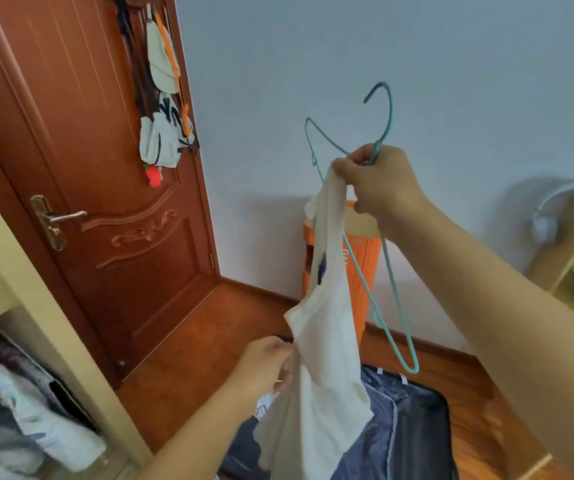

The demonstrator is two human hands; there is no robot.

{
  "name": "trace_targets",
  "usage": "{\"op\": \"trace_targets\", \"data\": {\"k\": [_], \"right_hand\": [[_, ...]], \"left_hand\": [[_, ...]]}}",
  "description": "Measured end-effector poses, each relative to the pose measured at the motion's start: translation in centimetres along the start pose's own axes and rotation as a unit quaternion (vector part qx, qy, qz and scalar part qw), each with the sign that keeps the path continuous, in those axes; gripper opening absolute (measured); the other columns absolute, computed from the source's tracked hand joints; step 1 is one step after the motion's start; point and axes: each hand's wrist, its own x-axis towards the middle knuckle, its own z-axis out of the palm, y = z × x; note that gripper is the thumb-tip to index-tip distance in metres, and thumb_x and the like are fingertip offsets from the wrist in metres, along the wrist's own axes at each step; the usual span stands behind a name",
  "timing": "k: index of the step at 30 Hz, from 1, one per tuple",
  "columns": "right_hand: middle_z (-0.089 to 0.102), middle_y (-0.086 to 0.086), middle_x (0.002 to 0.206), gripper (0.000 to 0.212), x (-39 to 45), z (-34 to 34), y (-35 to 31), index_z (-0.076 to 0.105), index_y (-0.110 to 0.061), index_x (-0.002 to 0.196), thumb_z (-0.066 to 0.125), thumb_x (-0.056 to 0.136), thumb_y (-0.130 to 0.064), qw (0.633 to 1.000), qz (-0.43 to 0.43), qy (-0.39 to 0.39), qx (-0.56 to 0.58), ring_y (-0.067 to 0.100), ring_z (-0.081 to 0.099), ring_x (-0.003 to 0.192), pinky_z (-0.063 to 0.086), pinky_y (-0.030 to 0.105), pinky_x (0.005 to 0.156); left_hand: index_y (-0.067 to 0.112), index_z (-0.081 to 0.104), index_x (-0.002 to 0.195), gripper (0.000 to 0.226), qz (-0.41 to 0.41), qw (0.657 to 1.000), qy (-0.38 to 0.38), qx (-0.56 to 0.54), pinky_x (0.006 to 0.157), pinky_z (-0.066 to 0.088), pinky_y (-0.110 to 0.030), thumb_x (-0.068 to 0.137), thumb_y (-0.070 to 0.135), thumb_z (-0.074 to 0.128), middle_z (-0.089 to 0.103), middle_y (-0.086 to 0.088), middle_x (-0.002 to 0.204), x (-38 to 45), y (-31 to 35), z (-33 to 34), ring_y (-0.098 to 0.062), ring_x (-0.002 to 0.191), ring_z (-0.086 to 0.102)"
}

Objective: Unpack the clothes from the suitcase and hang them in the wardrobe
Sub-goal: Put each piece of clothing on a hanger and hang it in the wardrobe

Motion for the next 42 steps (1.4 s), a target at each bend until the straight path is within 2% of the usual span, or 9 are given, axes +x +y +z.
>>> {"op": "trace_targets", "data": {"k": [4, 9, 15, 22, 26, 29, 33, 37, 42], "right_hand": [[0.058, 0.003, 0.071, 0.016, -0.6, -2.3, -0.4, 0.069, -0.006, 0.091, 0.067, 0.093, -0.021, 0.999, 0.021, -0.023, -0.012, 0.011, 0.045, 0.049, 0.039, 0.022, 0.042], [0.060, 0.002, 0.072, 0.013, -0.7, -3.7, -0.5, 0.067, -0.009, 0.086, 0.067, 0.092, -0.020, 0.999, 0.014, -0.024, -0.037, 0.013, 0.045, 0.052, 0.040, 0.023, 0.043], [0.059, -0.004, 0.064, 0.014, -0.1, -7.2, 2.8, 0.065, -0.012, 0.079, 0.069, 0.091, -0.018, 0.997, 0.057, -0.026, -0.039, 0.010, 0.042, 0.047, 0.037, 0.023, 0.046], [0.057, 0.005, 0.068, 0.009, 0.6, -10.7, 11.3, 0.067, -0.010, 0.081, 0.071, 0.089, -0.013, 0.982, 0.160, -0.010, -0.102, 0.014, 0.040, 0.049, 0.037, 0.025, 0.051], [0.059, 0.008, 0.073, 0.009, -0.1, -11.8, 16.7, 0.070, -0.004, 0.088, 0.072, 0.088, -0.012, 0.971, 0.222, -0.026, -0.089, 0.016, 0.037, 0.052, 0.033, 0.023, 0.048], [0.060, 0.008, 0.074, 0.010, -1.4, -11.8, 19.7, 0.069, -0.003, 0.089, 0.071, 0.089, -0.012, 0.959, 0.258, -0.054, -0.103, 0.014, 0.037, 0.050, 0.033, 0.022, 0.043], [0.057, 0.008, 0.067, 0.008, -4.5, -10.7, 23.4, 0.063, -0.004, 0.089, 0.065, 0.094, -0.009, 0.943, 0.305, -0.106, -0.079, 0.010, 0.029, 0.040, 0.023, 0.018, 0.038], [0.070, 0.008, 0.095, 0.016, -7.1, -9.5, 25.1, 0.060, -0.022, 0.104, 0.054, 0.100, -0.009, 0.932, 0.283, -0.184, -0.130, 0.001, 0.042, 0.041, 0.029, 0.014, 0.033], [0.072, -0.002, 0.076, 0.010, -8.7, -10.2, 24.5, 0.072, -0.011, 0.091, 0.065, 0.096, -0.014, 0.953, 0.172, -0.198, -0.150, -0.003, 0.050, 0.046, 0.036, 0.008, 0.042]], "left_hand": [[0.004, 0.061, 0.117, 0.040, -0.120, 0.954, -0.075, -0.263, 0.089, 0.057, -0.055, 0.102, 0.041, 0.058, 0.068, -0.019, 0.121, 1.7, 0.7, -0.6, -0.040, 0.109, 0.069], [0.012, 0.066, 0.133, 0.071, -0.244, 0.904, -0.247, -0.251, 0.105, 0.048, -0.054, 0.093, 0.070, 0.053, 0.067, -0.017, 0.129, 2.7, 0.6, 2.6, -0.041, 0.113, 0.065], [0.016, 0.069, 0.121, 0.026, -0.154, 0.952, -0.010, -0.264, 0.062, 0.035, -0.024, 0.102, 0.032, 0.059, 0.072, 0.002, 0.089, 4.2, -0.1, 3.0, -0.013, 0.075, 0.057], [0.009, 0.067, 0.119, 0.022, 0.062, 0.930, 0.212, -0.295, 0.075, 0.051, -0.027, 0.105, 0.020, 0.055, 0.071, -0.006, 0.096, 5.6, 3.6, -3.7, -0.015, 0.078, 0.064], [0.009, 0.065, 0.101, 0.015, 0.095, 0.925, 0.066, -0.362, 0.085, 0.051, -0.032, 0.103, 0.017, 0.053, 0.071, -0.009, 0.102, 5.7, 7.1, -5.6, -0.018, 0.089, 0.068], [0.008, 0.066, 0.113, 0.024, 0.088, 0.968, -0.025, -0.233, 0.102, 0.045, -0.038, 0.104, 0.021, 0.048, 0.072, -0.013, 0.119, 5.3, 8.1, -6.3, -0.026, 0.112, 0.066], [0.000, 0.065, 0.116, 0.027, 0.122, 0.981, -0.024, -0.151, 0.091, 0.052, -0.040, 0.106, 0.014, 0.044, 0.070, -0.021, 0.120, 5.1, 8.3, -6.0, -0.030, 0.105, 0.069], [0.010, 0.057, 0.103, 0.014, 0.120, 0.985, -0.043, -0.114, 0.073, 0.053, -0.034, 0.100, -0.002, 0.050, 0.068, -0.018, 0.107, 4.6, 8.3, -5.7, -0.022, 0.083, 0.069], [0.046, 0.037, 0.146, 0.084, 0.087, 0.983, -0.157, 0.044, 0.096, 0.052, -0.050, 0.094, -0.018, 0.048, 0.068, -0.001, 0.131, 3.9, 8.7, -7.1, -0.027, 0.117, 0.067]]}}
